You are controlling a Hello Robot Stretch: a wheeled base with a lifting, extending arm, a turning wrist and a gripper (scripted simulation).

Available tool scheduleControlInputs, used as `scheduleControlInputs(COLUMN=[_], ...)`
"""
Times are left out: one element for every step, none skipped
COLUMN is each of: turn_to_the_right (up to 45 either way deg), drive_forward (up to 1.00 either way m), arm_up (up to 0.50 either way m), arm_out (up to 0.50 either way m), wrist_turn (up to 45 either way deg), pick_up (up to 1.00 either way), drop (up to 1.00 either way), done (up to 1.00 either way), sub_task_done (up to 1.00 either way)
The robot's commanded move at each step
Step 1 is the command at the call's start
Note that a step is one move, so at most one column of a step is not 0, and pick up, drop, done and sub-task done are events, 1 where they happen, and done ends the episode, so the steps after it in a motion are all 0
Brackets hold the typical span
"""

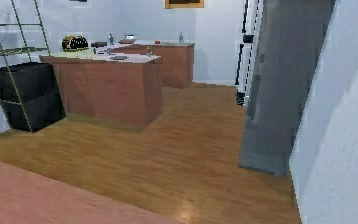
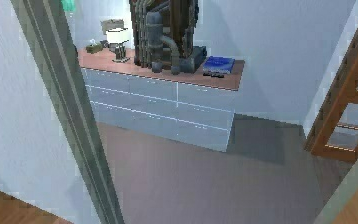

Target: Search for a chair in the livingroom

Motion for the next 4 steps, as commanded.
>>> scheduleControlInputs(turn_to_the_right=[6.0,0.0,-45.0,-9.0], drive_forward=[0.0,0.25,0.0,0.0], arm_up=[0.0,0.0,0.0,0.0], arm_out=[0.0,0.0,0.0,0.0], wrist_turn=[0.0,0.0,0.0,0.0], pick_up=[0.0,0.0,0.0,0.0], drop=[0.0,0.0,0.0,0.0], done=[0.0,0.0,0.0,0.0], sub_task_done=[0.0,0.0,0.0,0.0])
